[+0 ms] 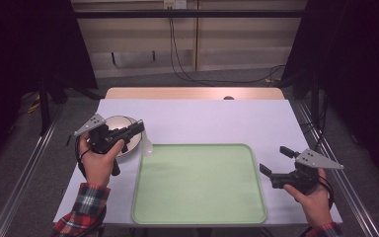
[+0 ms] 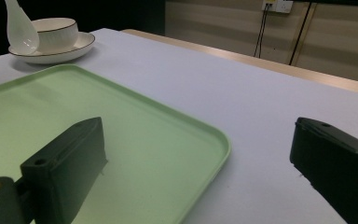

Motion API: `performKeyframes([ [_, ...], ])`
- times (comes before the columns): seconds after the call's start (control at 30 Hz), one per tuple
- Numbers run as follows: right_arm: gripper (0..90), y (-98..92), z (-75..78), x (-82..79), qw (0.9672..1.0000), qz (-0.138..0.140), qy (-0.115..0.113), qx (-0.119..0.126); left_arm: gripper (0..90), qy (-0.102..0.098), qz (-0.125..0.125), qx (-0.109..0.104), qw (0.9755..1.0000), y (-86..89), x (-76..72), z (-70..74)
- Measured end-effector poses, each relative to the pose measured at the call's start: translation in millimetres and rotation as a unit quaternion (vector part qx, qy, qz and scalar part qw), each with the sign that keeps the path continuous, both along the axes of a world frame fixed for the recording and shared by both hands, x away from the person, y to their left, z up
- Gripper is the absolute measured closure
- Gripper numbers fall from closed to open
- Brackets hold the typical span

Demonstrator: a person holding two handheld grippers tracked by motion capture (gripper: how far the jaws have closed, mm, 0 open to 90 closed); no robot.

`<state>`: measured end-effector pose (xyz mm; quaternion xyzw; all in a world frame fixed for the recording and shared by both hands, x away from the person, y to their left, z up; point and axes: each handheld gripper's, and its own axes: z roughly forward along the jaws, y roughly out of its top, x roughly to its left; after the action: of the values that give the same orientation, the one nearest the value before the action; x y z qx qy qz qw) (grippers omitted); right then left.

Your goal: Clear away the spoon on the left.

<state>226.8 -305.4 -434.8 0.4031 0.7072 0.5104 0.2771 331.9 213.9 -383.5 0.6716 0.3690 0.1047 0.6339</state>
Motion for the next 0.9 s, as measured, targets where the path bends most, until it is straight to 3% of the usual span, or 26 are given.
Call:
performKeyframes([
  [0.67,3.0,1.1,0.1,-0.5,1.0,0.002,0.002,0.002,85.8,0.007,-0.027,-0.005,0.9996,-4.1,-14.6,-8.1],
  [0.9,3.0,1.2,0.2,-0.6,1.0,0.004,0.003,0.002,85.7,0.005,-0.034,0.002,0.9994,-5.3,-18.2,-8.0],
])
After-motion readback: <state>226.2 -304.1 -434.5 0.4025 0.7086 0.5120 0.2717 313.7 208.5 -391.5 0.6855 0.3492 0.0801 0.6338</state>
